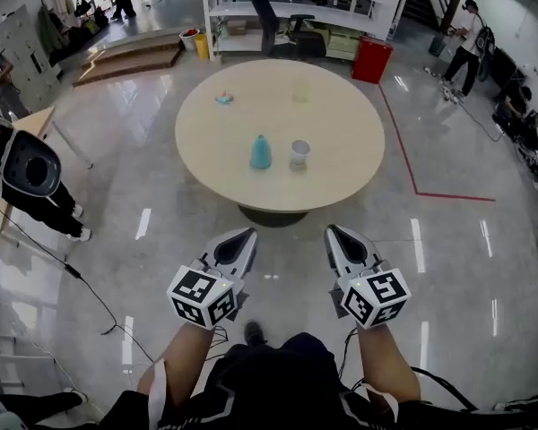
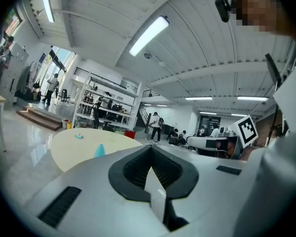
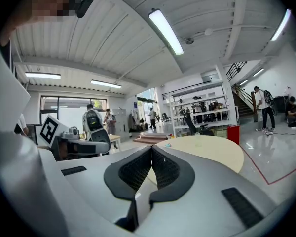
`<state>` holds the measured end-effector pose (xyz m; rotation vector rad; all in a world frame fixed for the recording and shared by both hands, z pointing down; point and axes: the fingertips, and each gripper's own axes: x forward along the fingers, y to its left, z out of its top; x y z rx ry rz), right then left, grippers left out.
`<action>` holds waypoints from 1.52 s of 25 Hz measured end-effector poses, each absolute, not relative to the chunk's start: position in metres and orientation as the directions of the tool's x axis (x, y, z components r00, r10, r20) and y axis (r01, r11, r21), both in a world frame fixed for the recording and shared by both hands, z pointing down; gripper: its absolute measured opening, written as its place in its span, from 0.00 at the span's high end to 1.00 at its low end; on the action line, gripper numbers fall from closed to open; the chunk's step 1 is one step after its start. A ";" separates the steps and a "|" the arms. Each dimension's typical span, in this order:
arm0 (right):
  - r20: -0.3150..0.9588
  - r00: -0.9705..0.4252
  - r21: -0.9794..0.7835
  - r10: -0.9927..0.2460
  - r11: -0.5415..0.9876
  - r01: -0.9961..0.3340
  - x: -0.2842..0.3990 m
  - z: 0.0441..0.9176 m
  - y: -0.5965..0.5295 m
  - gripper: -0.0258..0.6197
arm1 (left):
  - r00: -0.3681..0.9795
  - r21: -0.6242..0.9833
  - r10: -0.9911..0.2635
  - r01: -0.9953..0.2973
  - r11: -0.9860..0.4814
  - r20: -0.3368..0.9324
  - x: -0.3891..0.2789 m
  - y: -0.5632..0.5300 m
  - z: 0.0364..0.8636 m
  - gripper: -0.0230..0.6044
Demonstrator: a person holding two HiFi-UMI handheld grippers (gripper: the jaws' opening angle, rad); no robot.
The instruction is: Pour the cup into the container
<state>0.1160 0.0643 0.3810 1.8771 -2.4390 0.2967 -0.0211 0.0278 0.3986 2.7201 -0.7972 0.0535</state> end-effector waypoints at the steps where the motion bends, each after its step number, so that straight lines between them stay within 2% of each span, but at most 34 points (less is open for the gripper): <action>1: 0.143 -0.261 -0.120 -0.955 0.245 -0.962 0.119 0.376 0.073 0.95 | 0.845 0.274 -0.521 -0.533 -0.800 0.121 -0.018 0.035 0.397 0.98; 9: 0.123 -0.292 -0.146 -0.948 0.274 -0.951 0.147 0.369 0.164 0.95 | 0.830 0.233 -0.548 -0.557 -0.797 0.108 0.016 0.123 0.377 0.98; 15: 0.132 -0.322 -0.163 -0.937 0.300 -0.940 0.171 0.375 0.249 0.95 | 0.821 0.220 -0.551 -0.572 -0.791 0.154 0.046 0.212 0.387 0.98; 20: 0.128 -0.334 -0.183 -0.934 0.309 -0.933 0.171 0.378 0.289 0.95 | 0.820 0.225 -0.535 -0.571 -0.790 0.205 0.048 0.260 0.399 0.98; 25: 0.098 -0.338 -0.200 -0.936 0.314 -0.928 0.163 0.368 0.314 0.95 | 0.826 0.204 -0.529 -0.561 -0.802 0.193 0.044 0.293 0.389 0.98; 29: 0.107 -0.336 -0.176 -0.936 0.315 -0.933 0.138 0.363 0.343 0.95 | 0.830 0.198 -0.532 -0.557 -0.806 0.171 0.019 0.326 0.382 0.98; 38: 0.135 -0.303 -0.166 -0.943 0.280 -0.946 0.042 0.368 0.404 0.95 | 0.826 0.232 -0.550 -0.563 -0.793 0.125 -0.098 0.393 0.388 0.98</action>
